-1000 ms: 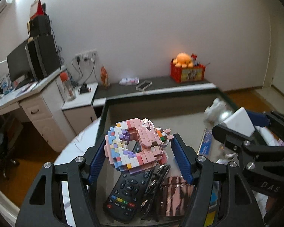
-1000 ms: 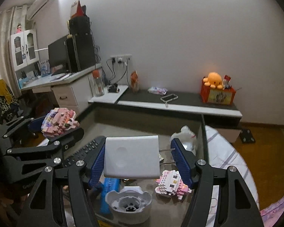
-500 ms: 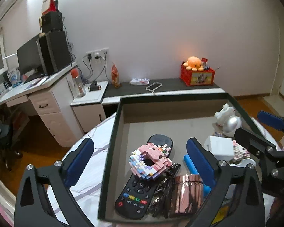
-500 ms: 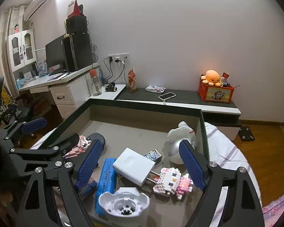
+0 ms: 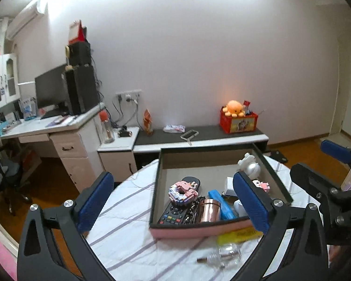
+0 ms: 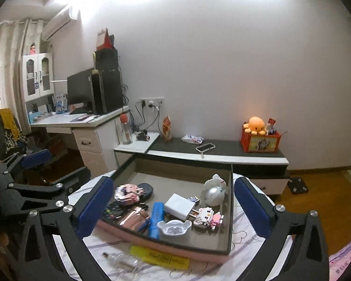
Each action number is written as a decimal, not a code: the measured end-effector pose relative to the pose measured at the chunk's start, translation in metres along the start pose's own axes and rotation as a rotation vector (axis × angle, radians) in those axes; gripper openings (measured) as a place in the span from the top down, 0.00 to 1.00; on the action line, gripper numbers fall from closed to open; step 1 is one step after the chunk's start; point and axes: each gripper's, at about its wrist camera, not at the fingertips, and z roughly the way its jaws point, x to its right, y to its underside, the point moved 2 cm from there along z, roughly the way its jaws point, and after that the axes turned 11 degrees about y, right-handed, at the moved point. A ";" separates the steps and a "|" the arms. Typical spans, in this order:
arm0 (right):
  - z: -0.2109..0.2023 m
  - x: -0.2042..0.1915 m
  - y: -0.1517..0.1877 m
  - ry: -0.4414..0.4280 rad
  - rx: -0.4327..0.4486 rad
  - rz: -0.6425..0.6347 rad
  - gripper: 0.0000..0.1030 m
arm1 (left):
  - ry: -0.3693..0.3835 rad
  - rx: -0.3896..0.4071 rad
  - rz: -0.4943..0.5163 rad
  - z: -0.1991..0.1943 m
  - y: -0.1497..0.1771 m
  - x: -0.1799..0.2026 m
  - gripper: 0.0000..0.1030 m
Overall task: Organize rigid objects
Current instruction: 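Withdraw both tools from the box toward the glass bottle and highlighter, then grasp the clear glass bottle with the left tool, then hold the glass bottle with the left tool while the right grasps the yellow highlighter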
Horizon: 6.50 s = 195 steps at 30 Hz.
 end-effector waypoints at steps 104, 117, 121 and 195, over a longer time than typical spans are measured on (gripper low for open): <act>0.111 -0.037 0.140 0.164 -0.579 0.075 0.00 | 0.117 -0.440 -0.070 0.072 0.163 -0.036 0.23; 0.085 -0.014 0.142 0.022 -0.554 0.076 0.25 | 0.102 -0.443 -0.068 0.069 0.164 -0.034 0.25; 0.088 -0.022 0.136 0.072 -0.548 0.068 0.10 | 0.095 -0.442 -0.068 0.069 0.165 -0.033 0.24; 0.103 -0.073 0.130 -0.124 -0.488 -0.193 0.41 | 0.078 -0.449 -0.103 0.031 0.168 -0.043 0.26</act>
